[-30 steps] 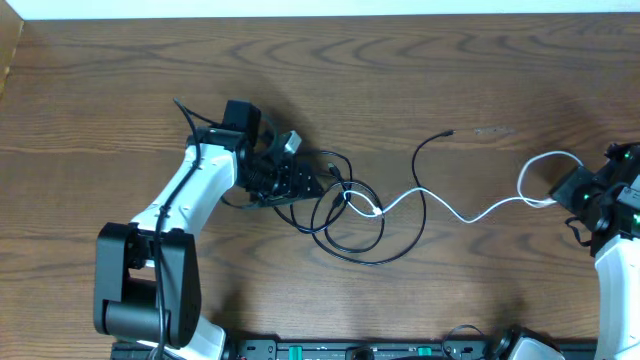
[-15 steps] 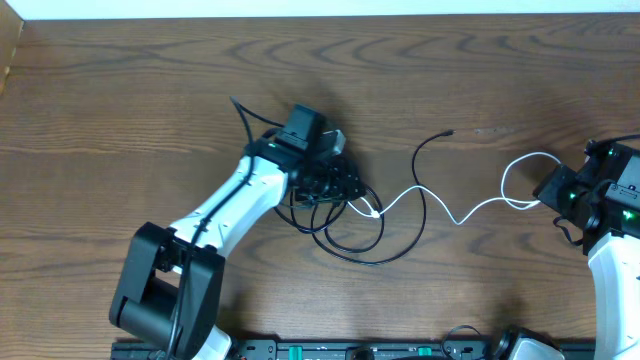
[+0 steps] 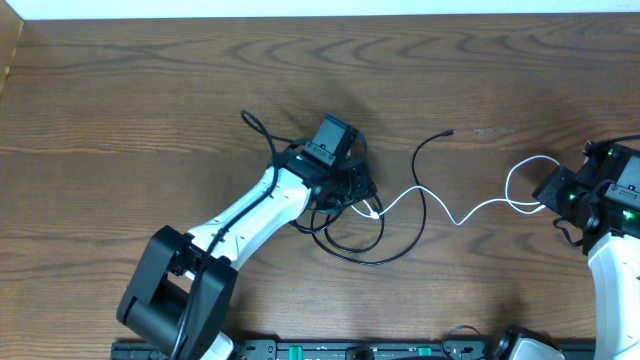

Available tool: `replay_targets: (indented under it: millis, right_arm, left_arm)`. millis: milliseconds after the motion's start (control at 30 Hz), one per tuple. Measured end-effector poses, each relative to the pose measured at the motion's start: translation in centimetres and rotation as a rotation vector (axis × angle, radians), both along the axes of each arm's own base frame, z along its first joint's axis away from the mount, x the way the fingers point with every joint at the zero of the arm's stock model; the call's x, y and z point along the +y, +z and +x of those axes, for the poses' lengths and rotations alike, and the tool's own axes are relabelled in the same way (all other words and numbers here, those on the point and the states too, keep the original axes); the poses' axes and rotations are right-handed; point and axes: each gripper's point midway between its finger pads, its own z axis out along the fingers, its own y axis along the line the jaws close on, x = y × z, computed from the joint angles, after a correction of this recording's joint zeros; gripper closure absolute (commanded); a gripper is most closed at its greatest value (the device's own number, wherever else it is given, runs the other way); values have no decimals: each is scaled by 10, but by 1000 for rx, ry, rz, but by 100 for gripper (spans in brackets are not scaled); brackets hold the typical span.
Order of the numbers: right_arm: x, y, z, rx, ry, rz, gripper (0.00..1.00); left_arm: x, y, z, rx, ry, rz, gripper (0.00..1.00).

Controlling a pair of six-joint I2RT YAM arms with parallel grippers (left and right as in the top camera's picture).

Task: Untangle cables

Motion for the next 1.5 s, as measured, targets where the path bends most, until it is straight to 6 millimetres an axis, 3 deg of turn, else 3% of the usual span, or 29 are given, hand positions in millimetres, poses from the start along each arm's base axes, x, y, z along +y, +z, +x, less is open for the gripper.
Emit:
replay_targets:
  millis: [233, 433, 533, 667, 833, 867, 900, 933, 1000, 1100, 1267, 1367, 1500]
  right_arm:
    - [0, 0, 0, 1, 2, -1, 99]
    - [0, 0, 0, 2, 3, -1, 99]
    - [0, 0, 0, 2, 8, -5, 99]
    - [-2, -2, -4, 20, 11, -25, 99]
    - [-19, -11, -19, 105, -49, -107, 99]
    - [-22, -11, -22, 117, -62, -124, 99]
    - [-25, -12, -25, 133, -79, -138, 99]
    - [-29, -13, -28, 147, -96, -151, 99]
    - [-35, -13, -31, 161, -128, -176, 99]
    - [-38, -13, -33, 165, -150, -185, 99]
    - [-40, -12, -31, 156, -161, -192, 96]
    - [-41, 3, -5, 28, -154, -179, 69]
    - [-19, 30, 33, -179, -29, -85, 69]
  left_arm:
    - [-2, -21, -6, 84, 73, 34, 51]
    - [1, -28, -5, 88, 86, 57, 86]
    - [6, -30, -4, 76, 79, 83, 92]
    - [25, -37, -13, 115, 73, 158, 92]
    - [73, -33, -8, 137, 92, 223, 92]
    - [81, -28, -5, 129, 94, 225, 84]
    - [90, -22, -2, 114, 96, 226, 61]
    - [102, -15, 2, 93, 95, 229, 46]
    - [119, -3, 8, 60, 110, 230, 36]
    - [135, 1, 6, 67, 113, 242, 35]
    - [139, -1, -5, 92, 61, 266, 35]
    - [139, -2, -9, 102, 44, 273, 35]
    - [138, -2, -11, 99, 21, 276, 34]
